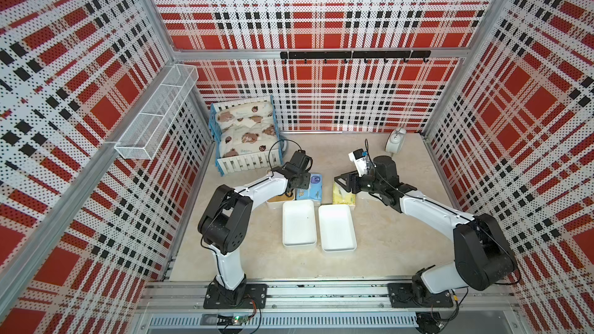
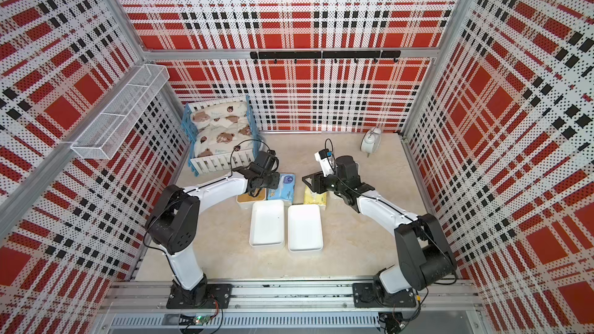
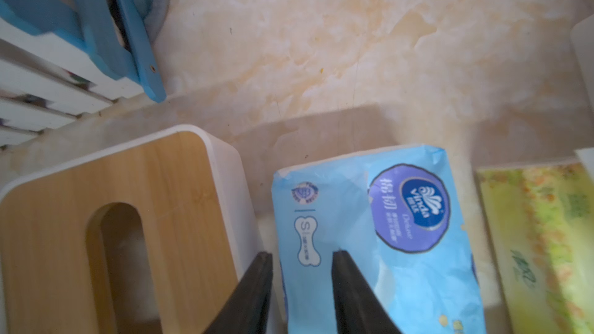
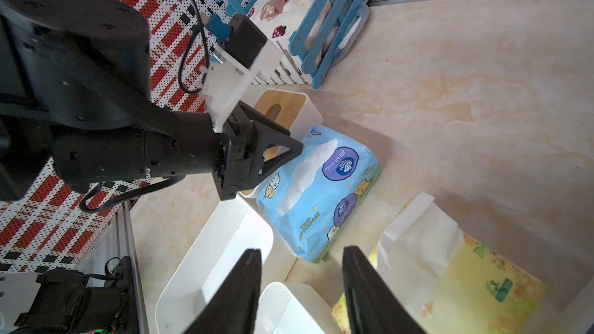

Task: Put the tissue paper into the tissue box
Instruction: Pick up the paper towel from the center of the board.

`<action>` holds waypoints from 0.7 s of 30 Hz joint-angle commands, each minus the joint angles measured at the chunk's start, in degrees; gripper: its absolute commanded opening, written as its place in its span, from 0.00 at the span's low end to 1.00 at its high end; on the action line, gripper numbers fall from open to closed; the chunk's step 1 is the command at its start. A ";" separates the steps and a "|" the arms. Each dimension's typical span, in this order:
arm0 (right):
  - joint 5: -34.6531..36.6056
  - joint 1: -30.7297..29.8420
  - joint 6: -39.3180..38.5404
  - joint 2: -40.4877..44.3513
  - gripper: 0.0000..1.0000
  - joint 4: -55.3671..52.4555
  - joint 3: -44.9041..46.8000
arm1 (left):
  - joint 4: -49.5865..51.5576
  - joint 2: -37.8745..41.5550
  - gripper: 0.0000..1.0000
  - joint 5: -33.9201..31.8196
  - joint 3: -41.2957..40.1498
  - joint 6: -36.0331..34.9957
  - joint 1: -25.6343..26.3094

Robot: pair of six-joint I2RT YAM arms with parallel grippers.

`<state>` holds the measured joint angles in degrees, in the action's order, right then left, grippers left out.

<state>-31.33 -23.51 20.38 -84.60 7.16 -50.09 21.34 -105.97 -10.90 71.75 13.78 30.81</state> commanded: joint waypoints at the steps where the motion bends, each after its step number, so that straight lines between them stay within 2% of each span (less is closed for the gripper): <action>1: -0.66 -0.31 -0.96 0.93 0.47 0.27 0.43 | 2.26 -1.35 0.39 -1.98 2.32 -0.47 0.85; 13: -1.16 -0.31 -1.07 0.93 0.45 0.08 0.34 | 3.73 -6.33 0.44 -2.62 5.20 -0.26 2.40; 21: -1.54 -0.31 -1.40 0.75 0.44 -0.21 0.34 | 3.76 -9.25 0.40 -2.99 5.16 -0.08 2.33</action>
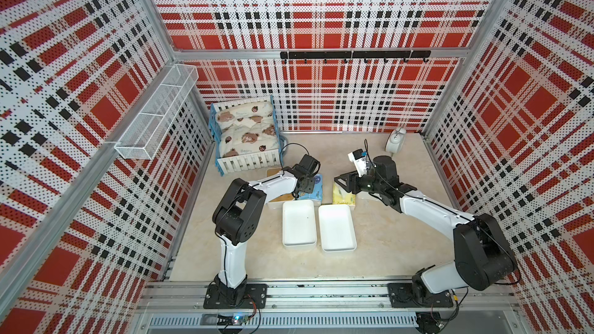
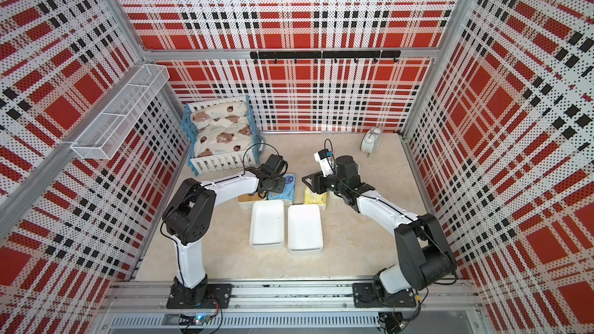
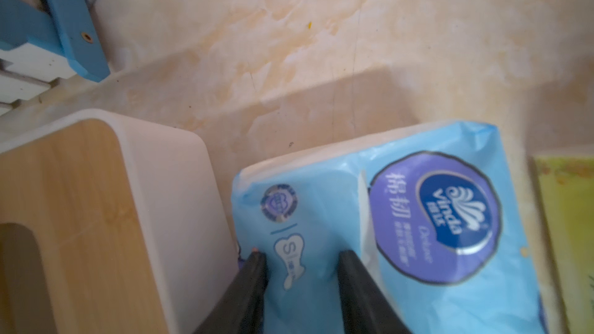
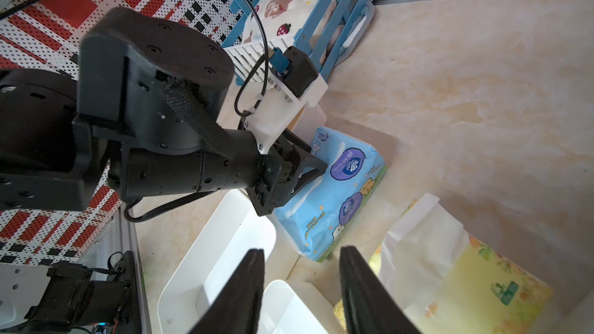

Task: Put the tissue paper into the tissue box
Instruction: Pick up the paper towel from the center of the board.

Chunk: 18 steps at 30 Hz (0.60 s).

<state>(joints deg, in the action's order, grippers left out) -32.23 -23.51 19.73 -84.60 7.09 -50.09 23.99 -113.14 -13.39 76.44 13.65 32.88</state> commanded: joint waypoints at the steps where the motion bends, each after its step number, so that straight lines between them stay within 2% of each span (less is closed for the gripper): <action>1: -0.80 -0.31 -0.84 0.75 0.44 -0.15 0.34 | 1.08 -2.45 0.39 -0.54 0.46 0.03 0.23; 4: -0.98 -0.32 -0.92 0.64 0.44 -0.20 0.27 | 0.94 -3.07 0.31 -0.10 0.46 0.05 0.13; 6: -0.99 -0.31 -0.93 0.57 0.44 -0.18 0.28 | 0.63 -3.27 0.10 0.20 0.46 0.19 0.09; 8: -1.08 -0.31 -0.97 0.64 0.43 -0.24 0.26 | 0.18 -3.38 0.00 0.17 0.63 0.30 0.09; 18: -0.88 -0.31 -1.18 0.84 0.43 -0.50 0.27 | -3.12 2.28 0.00 -3.92 0.46 1.02 -0.01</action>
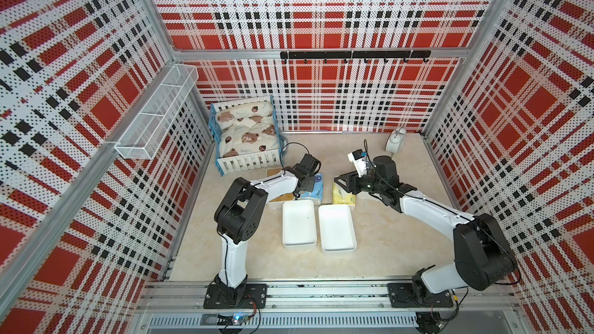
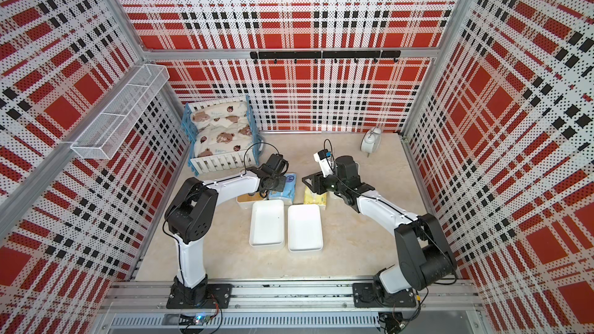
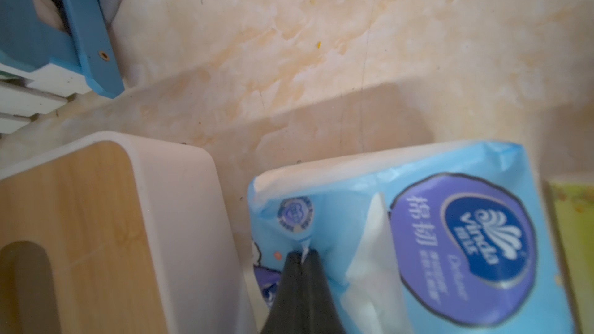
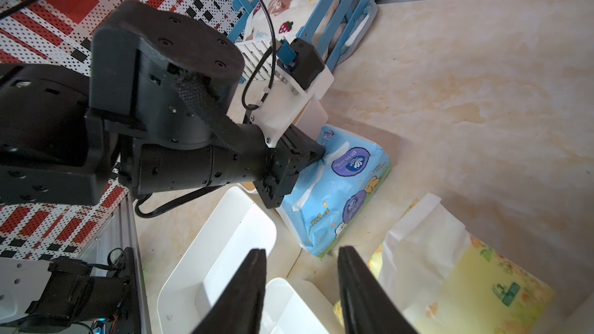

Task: Put the tissue paper into the tissue box
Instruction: Pick up the paper towel from the center of the board.

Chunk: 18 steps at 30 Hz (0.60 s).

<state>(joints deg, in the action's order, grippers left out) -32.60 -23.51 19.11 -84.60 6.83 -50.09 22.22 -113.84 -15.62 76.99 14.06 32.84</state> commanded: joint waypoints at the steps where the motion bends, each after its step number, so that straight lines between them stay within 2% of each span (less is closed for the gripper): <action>1: -0.53 -0.38 -0.57 0.92 0.43 -0.33 0.25 | -1.69 4.02 0.00 -1.78 -0.13 0.86 0.00; 6: -0.33 -0.31 -0.64 1.32 0.42 -0.41 0.44 | -2.97 9.06 0.00 -0.88 -1.00 1.66 -0.14; 18: 0.95 -0.31 0.11 2.60 0.42 -0.12 0.77 | -3.78 20.08 0.00 6.79 -2.11 3.97 0.02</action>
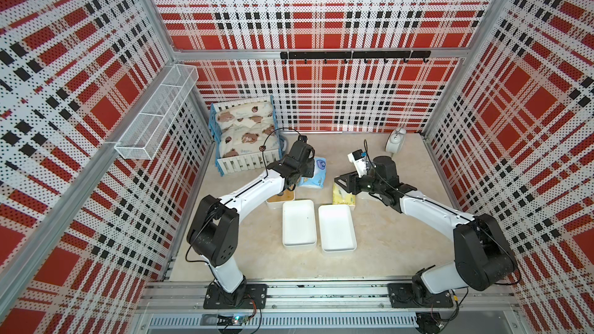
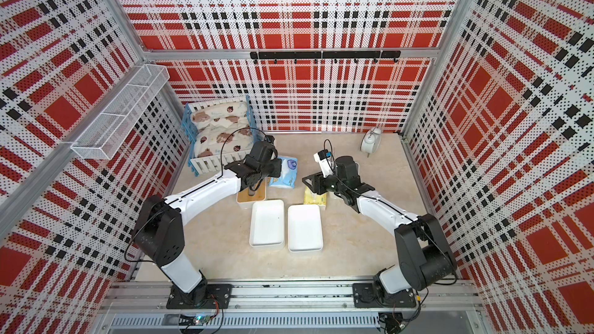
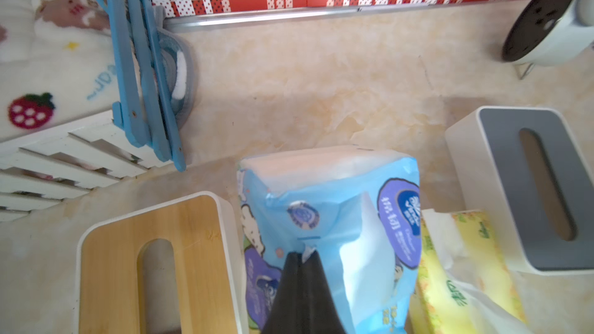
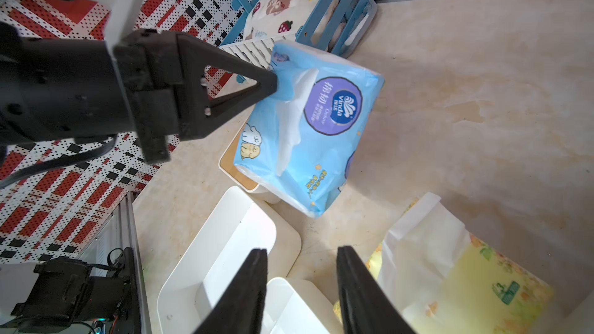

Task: Put the tissue paper into the tissue box
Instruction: Pick up the paper towel from the center of the board, then place the paper towel in the tissue box.

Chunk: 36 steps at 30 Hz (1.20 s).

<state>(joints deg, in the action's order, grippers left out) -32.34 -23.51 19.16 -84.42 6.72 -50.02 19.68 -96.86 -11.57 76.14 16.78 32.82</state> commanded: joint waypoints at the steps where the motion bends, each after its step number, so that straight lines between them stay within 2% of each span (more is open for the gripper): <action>1: 1.01 -0.31 0.15 3.04 0.42 0.10 0.91 | -1.27 4.17 0.00 3.50 -1.63 1.66 0.01; 8: 4.22 -0.32 0.73 6.88 0.41 -0.59 1.67 | -0.41 12.04 0.00 7.97 -5.77 4.12 0.41; 19: 5.47 -0.36 2.27 9.89 0.41 -1.60 1.48 | -1.84 26.67 0.00 10.43 -20.56 12.67 4.25; 27: 5.27 -0.31 2.46 9.45 0.40 -2.01 1.86 | -2.90 33.99 0.00 7.11 -31.79 17.01 7.66; 32: 4.83 -0.31 2.74 9.04 0.40 -2.01 1.84 | -2.33 37.98 0.00 4.90 -35.08 18.36 7.37; 36: 4.52 -0.32 2.83 8.66 0.40 -2.23 1.69 | -1.74 38.01 0.00 4.22 -36.43 18.13 6.75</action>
<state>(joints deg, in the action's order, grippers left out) -27.42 -23.51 21.76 -75.42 5.37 -48.77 18.81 -59.46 -5.63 40.77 34.33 40.05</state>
